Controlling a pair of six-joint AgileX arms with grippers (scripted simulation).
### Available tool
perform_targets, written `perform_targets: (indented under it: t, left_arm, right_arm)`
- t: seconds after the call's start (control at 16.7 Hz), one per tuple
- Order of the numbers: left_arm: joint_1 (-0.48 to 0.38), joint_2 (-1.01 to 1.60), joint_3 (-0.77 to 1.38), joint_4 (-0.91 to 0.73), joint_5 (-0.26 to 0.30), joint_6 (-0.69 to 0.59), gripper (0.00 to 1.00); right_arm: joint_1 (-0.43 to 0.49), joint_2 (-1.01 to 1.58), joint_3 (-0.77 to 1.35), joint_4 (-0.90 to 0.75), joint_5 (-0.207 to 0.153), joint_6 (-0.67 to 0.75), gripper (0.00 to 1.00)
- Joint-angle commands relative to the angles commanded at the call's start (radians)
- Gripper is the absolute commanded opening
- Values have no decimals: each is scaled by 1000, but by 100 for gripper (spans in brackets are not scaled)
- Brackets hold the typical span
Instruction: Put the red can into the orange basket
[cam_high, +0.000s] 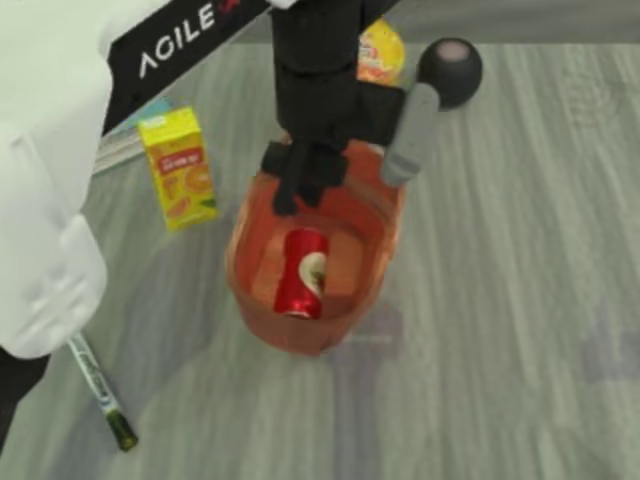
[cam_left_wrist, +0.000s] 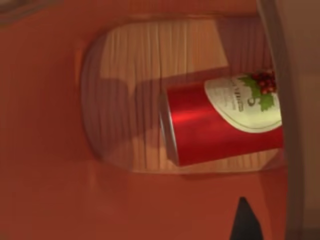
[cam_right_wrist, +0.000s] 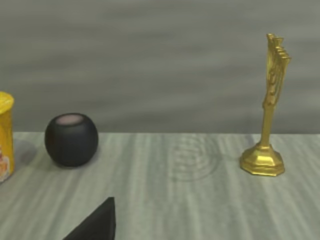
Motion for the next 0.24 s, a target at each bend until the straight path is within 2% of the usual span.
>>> perform_targets:
  t: [0.24]
  left_arm:
    - [25, -2, 92, -91, 1, 16, 0]
  right_arm:
    - [0, 0, 0, 0, 0, 0, 100]
